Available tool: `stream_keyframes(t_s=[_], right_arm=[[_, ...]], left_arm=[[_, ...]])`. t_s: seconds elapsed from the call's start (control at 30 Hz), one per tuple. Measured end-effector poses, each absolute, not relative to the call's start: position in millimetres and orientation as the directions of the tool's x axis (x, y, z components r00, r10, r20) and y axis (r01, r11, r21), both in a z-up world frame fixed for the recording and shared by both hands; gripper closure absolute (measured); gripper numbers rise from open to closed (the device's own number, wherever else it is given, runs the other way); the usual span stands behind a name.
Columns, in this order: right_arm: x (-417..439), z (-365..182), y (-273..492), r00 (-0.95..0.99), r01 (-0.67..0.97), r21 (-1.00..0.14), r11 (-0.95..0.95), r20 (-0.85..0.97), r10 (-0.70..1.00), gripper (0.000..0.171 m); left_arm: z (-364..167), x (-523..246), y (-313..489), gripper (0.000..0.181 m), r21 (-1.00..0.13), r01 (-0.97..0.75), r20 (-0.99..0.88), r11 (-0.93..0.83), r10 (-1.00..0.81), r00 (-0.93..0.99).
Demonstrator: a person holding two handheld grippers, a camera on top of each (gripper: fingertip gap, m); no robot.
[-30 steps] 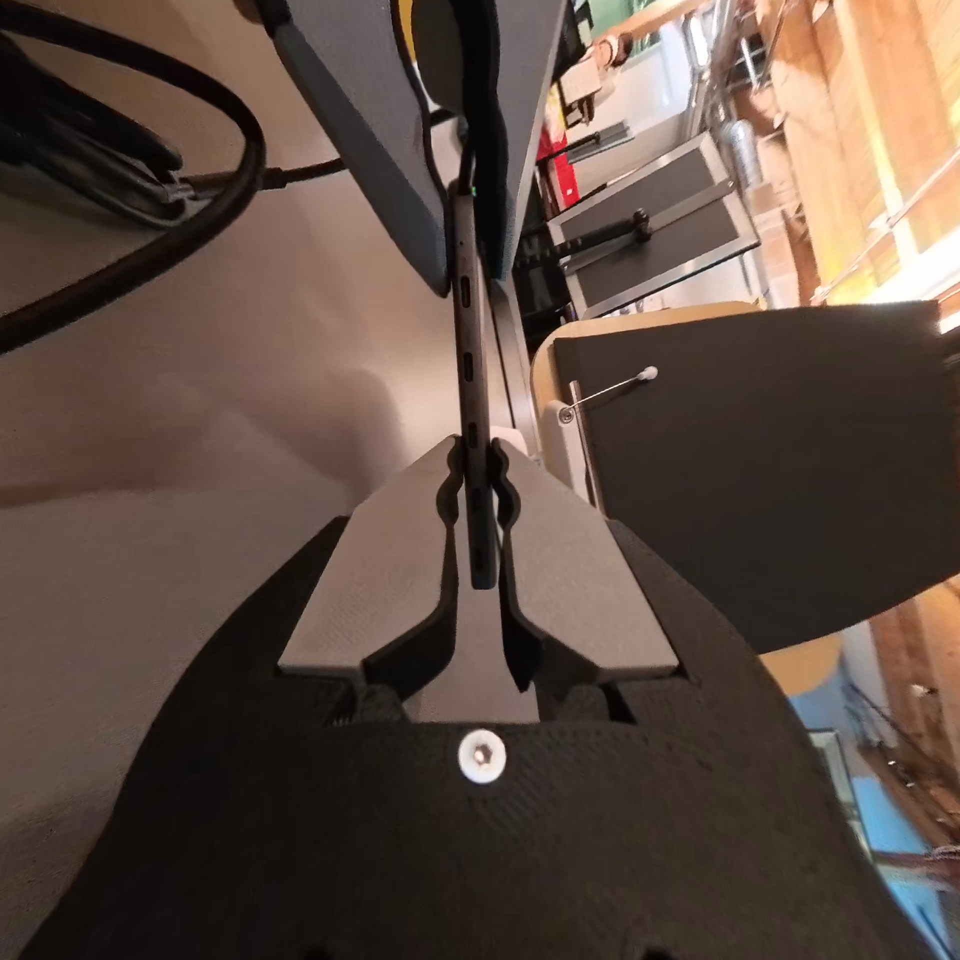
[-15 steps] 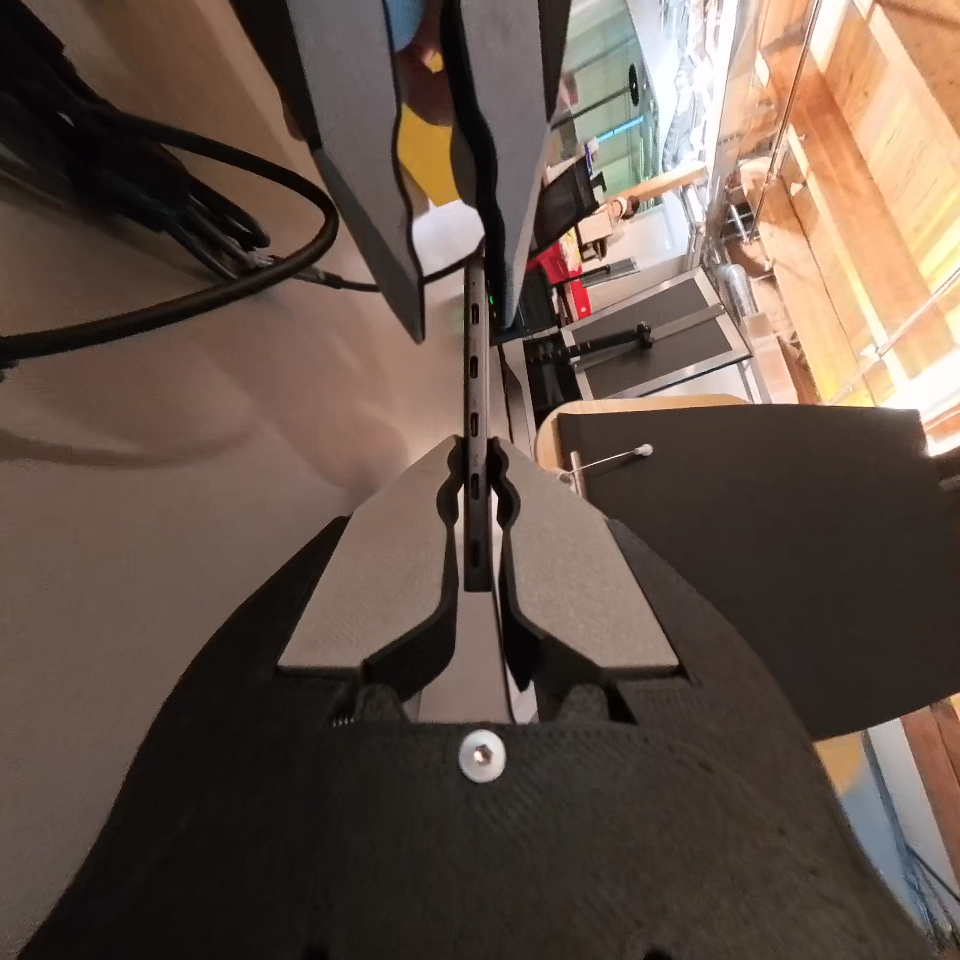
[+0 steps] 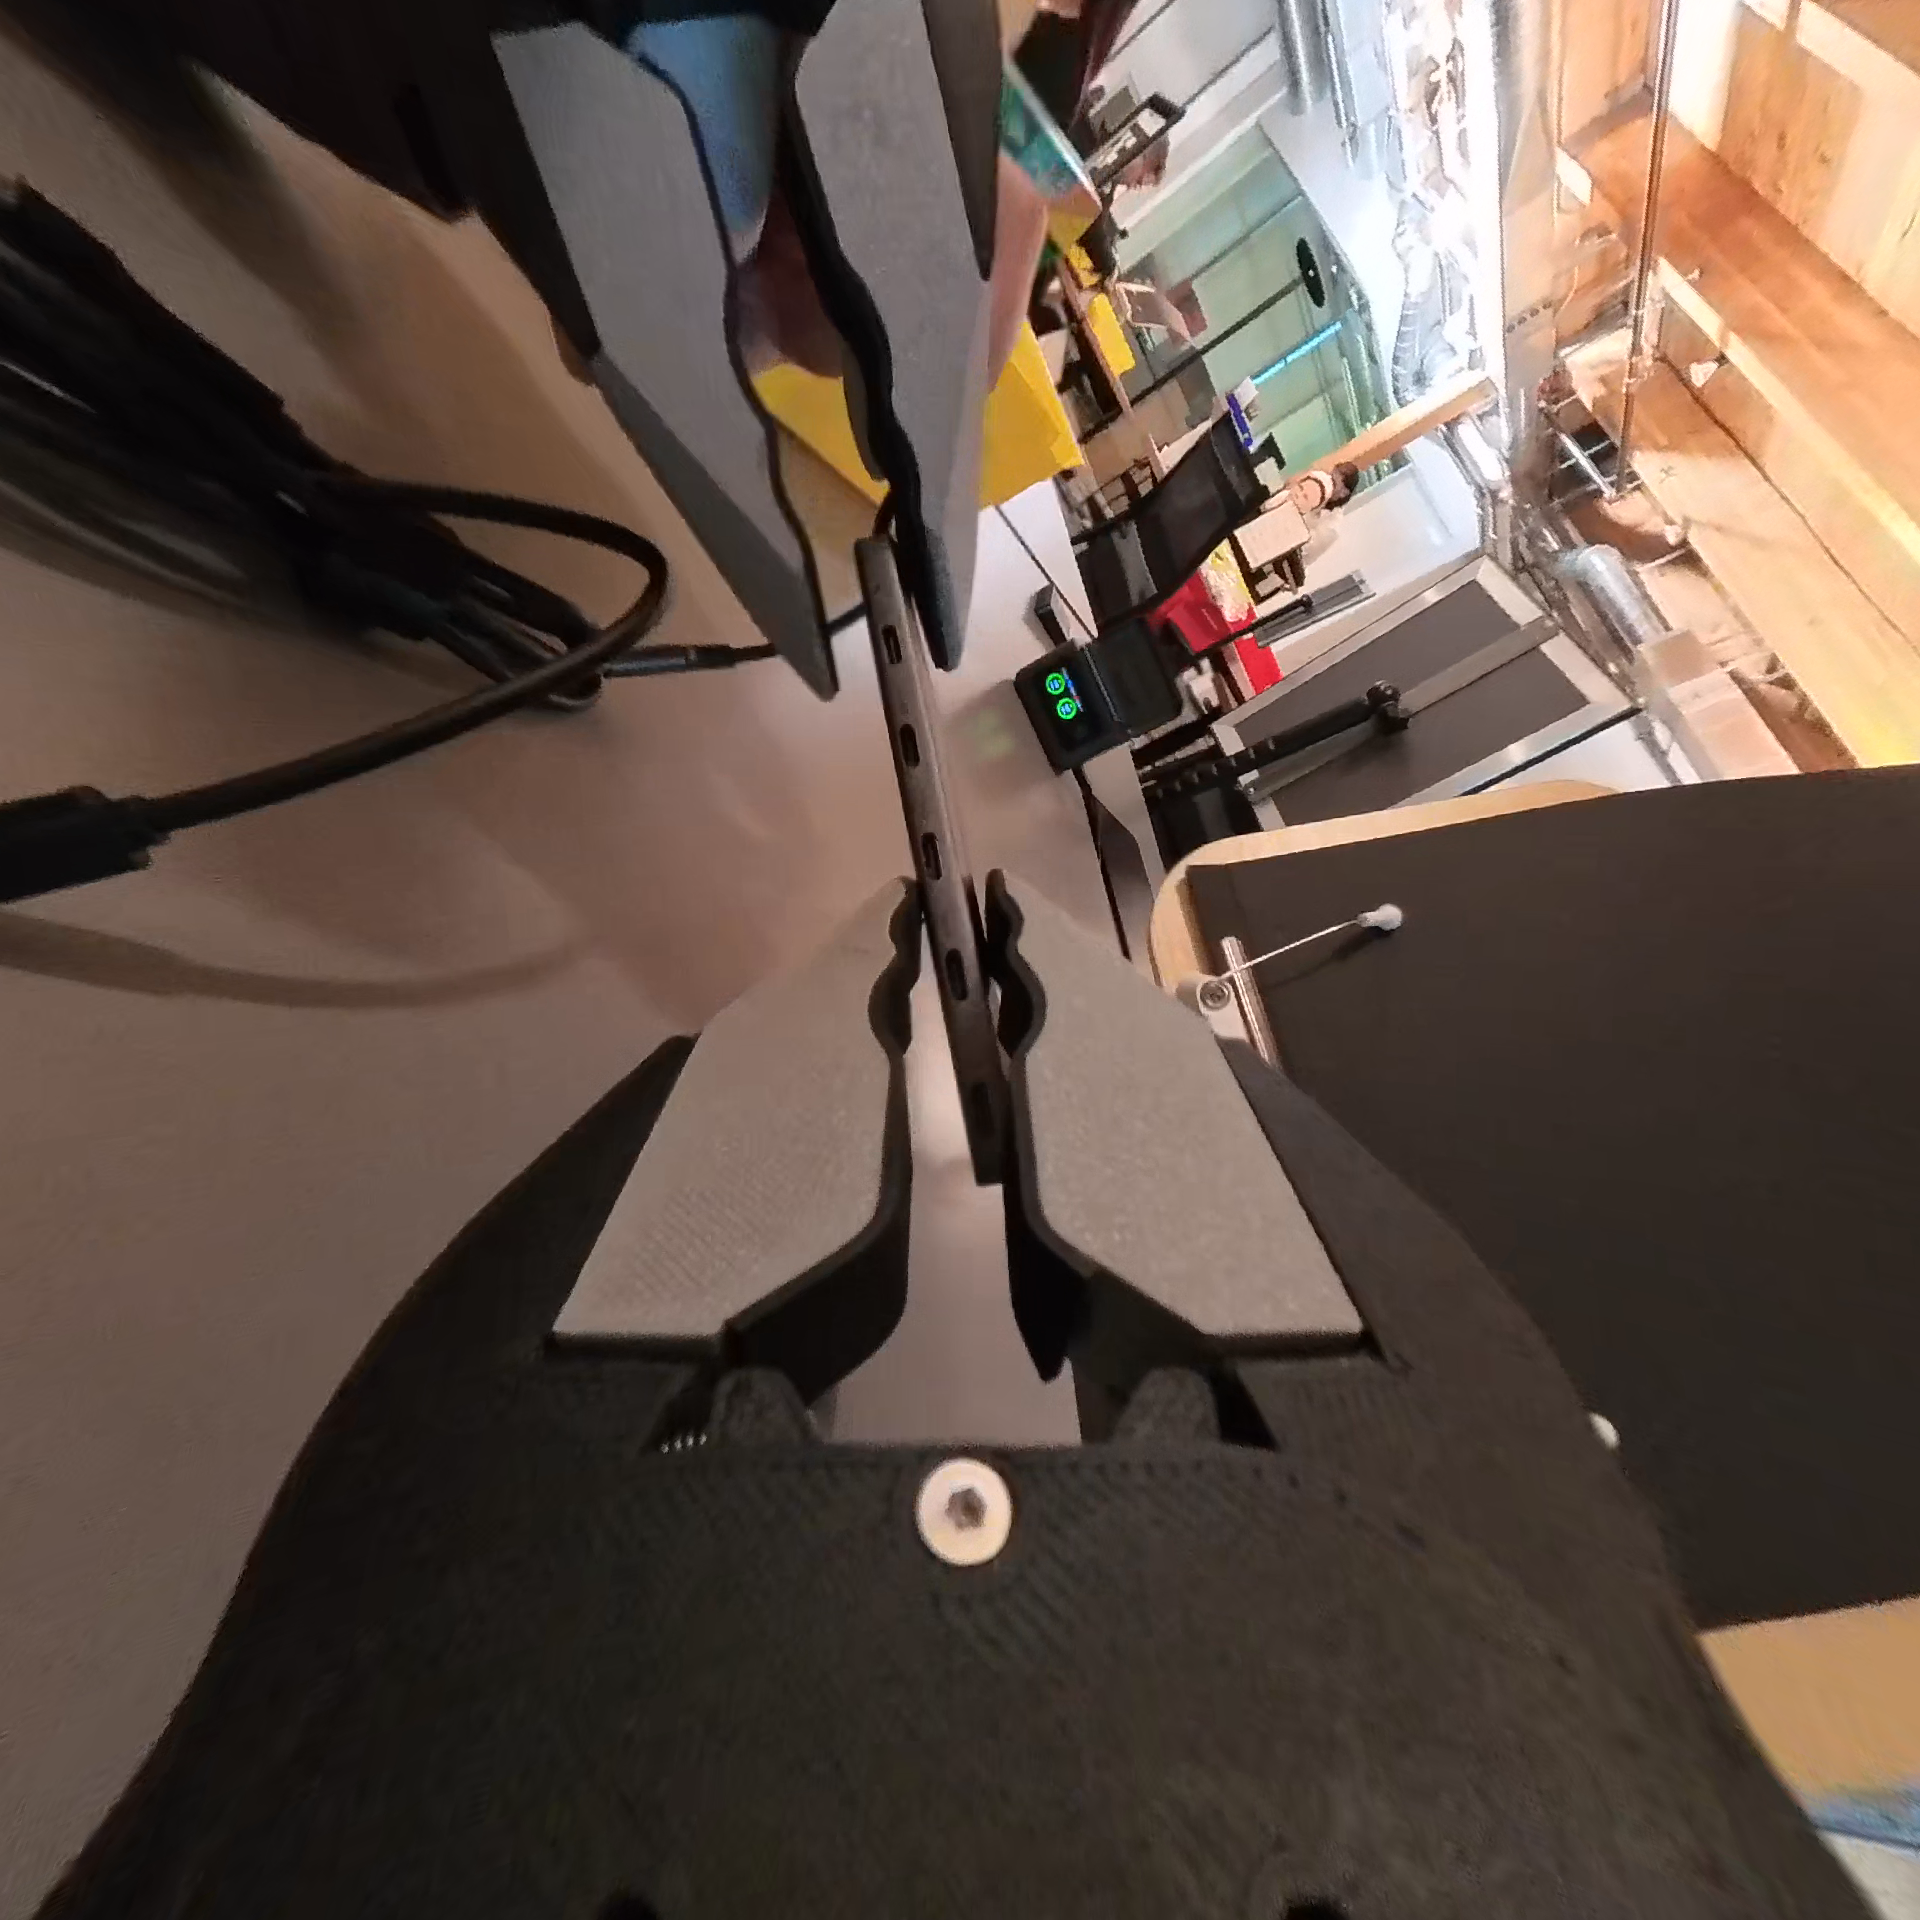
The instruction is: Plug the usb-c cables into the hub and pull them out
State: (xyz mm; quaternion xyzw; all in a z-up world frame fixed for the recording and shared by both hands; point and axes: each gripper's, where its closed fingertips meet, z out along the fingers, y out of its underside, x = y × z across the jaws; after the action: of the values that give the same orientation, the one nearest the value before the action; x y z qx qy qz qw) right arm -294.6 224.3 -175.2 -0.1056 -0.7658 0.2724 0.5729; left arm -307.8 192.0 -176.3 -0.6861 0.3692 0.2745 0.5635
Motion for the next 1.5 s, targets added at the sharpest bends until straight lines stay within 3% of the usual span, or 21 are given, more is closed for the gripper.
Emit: stream_keyframes(t_s=[0.2,0.37,0.77,1.03,1.23,1.4,1.5], right_arm=[[-285.9,-175.6,209.2,-0.391,-0.209,-0.568,0.796,0.795,0.464,0.165],[-285.8,-180.2,208.5,-0.404,-0.202,-0.539,0.818,0.807,0.432,0.163],[-277.2,-165.6,206.5,-0.413,-0.257,-0.615,0.746,0.767,0.491,0.163],[-275.0,-164.2,195.1,-0.457,-0.291,-0.670,0.683,0.724,0.516,0.164],[-286.8,-158.4,209.5,-0.392,-0.228,-0.712,0.664,0.691,0.607,0.156],[-293.6,-144.8,237.8,-0.265,-0.187,-0.753,0.631,0.657,0.705,0.140],[-292.2,-139.0,241.6,-0.262,-0.189,-0.799,0.571,0.601,0.755,0.134]], left_arm=[[-183.2,-314.2,192.0,0.155,-0.547,-0.827,-0.802,-0.133,-0.202,0.562],[-187.0,-317.0,189.3,0.172,-0.491,-0.859,-0.830,-0.144,-0.219,0.512],[-168.3,-298.4,186.6,0.171,-0.609,-0.793,-0.772,-0.022,-0.210,0.599],[-168.0,-298.1,189.1,0.168,-0.617,-0.787,-0.768,-0.020,-0.200,0.608],[-165.9,-308.2,198.1,0.171,-0.512,-0.852,-0.842,-0.110,-0.135,0.523],[-151.9,-335.4,204.8,0.173,-0.297,-0.924,-0.955,-0.241,0.066,0.290],[-143.6,-346.9,204.9,0.172,-0.245,-0.924,-0.967,-0.295,0.137,0.213]])
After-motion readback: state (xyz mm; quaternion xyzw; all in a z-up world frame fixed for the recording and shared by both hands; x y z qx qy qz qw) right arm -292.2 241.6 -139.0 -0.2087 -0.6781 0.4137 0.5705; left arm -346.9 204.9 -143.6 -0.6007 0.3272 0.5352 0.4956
